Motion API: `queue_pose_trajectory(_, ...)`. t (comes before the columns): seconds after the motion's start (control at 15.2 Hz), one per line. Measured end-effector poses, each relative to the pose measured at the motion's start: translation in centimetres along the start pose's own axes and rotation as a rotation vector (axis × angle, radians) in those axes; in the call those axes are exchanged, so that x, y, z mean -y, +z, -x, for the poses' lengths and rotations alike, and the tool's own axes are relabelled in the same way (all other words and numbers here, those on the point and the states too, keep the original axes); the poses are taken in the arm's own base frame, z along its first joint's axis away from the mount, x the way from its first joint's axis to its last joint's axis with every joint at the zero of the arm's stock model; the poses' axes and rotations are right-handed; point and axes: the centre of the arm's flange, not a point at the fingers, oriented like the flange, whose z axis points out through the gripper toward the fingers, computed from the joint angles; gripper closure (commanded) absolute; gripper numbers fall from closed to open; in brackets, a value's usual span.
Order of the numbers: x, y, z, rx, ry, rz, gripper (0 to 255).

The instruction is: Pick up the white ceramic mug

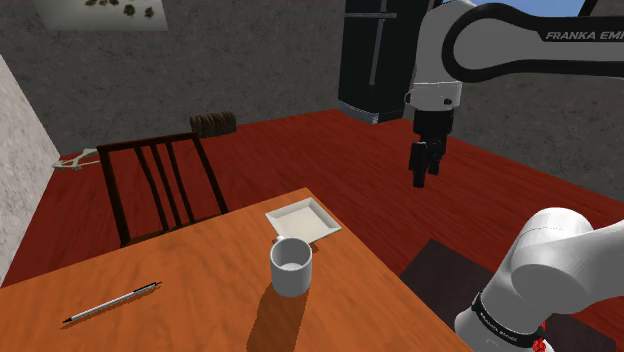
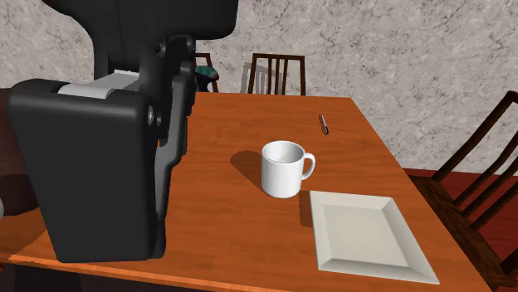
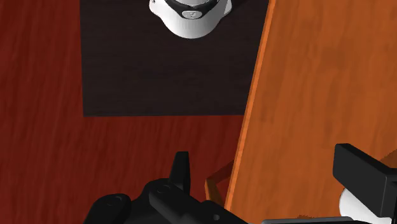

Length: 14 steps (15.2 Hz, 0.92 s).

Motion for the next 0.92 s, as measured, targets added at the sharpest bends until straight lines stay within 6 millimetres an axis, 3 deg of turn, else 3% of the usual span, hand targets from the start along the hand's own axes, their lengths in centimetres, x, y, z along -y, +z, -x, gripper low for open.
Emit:
queue_pose_trajectory(0.26,1.9,1.3,-1.3,-0.008,0.012,0.004,0)
queue_pose_trajectory(0.92,11.3,6.5,-7.9,-0.052,0.071,0.023,0)
